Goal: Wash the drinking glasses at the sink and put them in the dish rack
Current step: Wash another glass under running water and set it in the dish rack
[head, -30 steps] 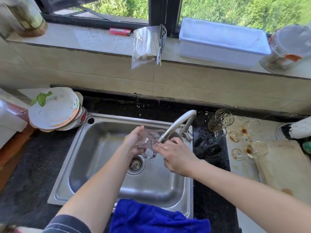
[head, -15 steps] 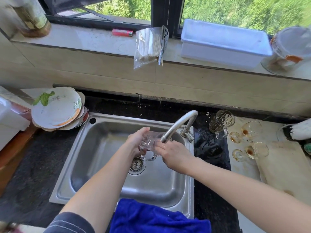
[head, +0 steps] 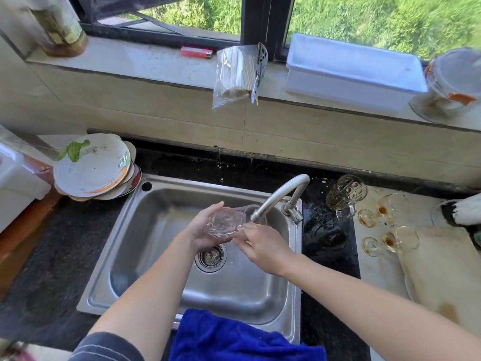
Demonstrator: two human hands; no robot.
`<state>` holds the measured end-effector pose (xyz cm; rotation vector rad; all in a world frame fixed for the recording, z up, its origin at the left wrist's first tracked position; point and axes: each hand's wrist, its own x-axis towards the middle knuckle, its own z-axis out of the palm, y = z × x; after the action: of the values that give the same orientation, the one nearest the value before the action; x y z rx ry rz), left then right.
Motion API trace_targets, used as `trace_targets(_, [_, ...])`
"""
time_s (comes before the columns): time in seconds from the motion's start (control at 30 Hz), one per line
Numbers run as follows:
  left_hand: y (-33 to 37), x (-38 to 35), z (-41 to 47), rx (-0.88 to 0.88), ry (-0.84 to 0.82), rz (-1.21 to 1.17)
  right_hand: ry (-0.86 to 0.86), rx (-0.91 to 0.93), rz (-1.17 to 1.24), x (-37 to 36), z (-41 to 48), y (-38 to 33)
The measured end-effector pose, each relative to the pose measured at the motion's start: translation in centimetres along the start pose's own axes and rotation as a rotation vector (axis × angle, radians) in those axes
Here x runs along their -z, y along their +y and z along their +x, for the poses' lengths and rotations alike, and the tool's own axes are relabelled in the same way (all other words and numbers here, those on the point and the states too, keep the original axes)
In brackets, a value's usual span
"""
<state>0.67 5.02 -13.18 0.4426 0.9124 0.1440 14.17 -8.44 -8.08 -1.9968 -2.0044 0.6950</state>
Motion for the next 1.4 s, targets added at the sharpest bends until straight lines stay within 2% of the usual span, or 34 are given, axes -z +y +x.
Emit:
trace_targets(0.1, [0.5,1.2,0.1,0.042,0.096,0.088,-0.004,0.176,-0.108,0.3,-1.3,1.5])
trace_targets(0.17, [0.1,0.7,0.3,0.088,0.094,0.122,-0.010,0.119,-0.197,0.1,-0.3,1.3])
trace_targets(0.23, [0.1,0.2,0.2,0.101,0.104,0.105,-0.033,0.074,-0.201,-0.2,0.5,1.0])
trace_targets(0.37, [0.7,2.4,0.3,0.095,0.152,0.087,0.026,0.281,-0.144,0.5,-0.6,2.6])
trace_targets(0.5, [0.1,1.2,0.1,0.122,0.092,0.099,-0.026,0.167,-0.234,-0.3,1.1,1.0])
trace_targets(0.6, [0.7,2.5,-0.5,0.111,0.089,0.101,0.033,0.330,-0.150,-0.2,0.0,2.4])
trace_targets(0.67, [0.9,3.1,-0.6,0.130,0.103,0.119,0.072,0.358,-0.144,-0.4,-0.4,2.9])
trace_targets(0.8, [0.4,1.7,-0.8,0.127,0.074,0.140,0.001,0.270,-0.247,-1.4,1.5,1.1])
trace_targets(0.9, [-0.2,2.5,-1.2,0.020,0.015,-0.026,-0.007,0.073,-0.063,-1.2,1.5,1.2])
trace_targets(1.0, [-1.9,2.2,-1.1,-0.134,-0.090,-0.230,0.095,-0.152,0.184,-1.4,1.7,-0.4])
trace_targets(1.1, [-2.5,1.3,-0.5,-0.218,-0.072,-0.269,0.135,-0.238,0.300,-2.0,2.5,-2.0])
trace_targets(1.17, [-2.0,1.6,-0.3,-0.229,-0.051,-0.198,0.073,-0.161,0.281,-1.6,1.7,-1.2])
trace_targets(1.23, [-1.5,2.2,0.0,-0.217,0.001,-0.169,-0.001,-0.002,0.156,-0.7,0.5,-0.2])
trace_targets(1.3, [-1.4,2.0,0.5,-0.188,0.024,-0.142,0.025,0.145,0.015,-0.4,0.4,0.1])
trace_targets(1.4, [-1.0,0.9,0.5,-0.177,0.060,-0.100,0.015,0.157,-0.196,-0.6,1.9,-0.7])
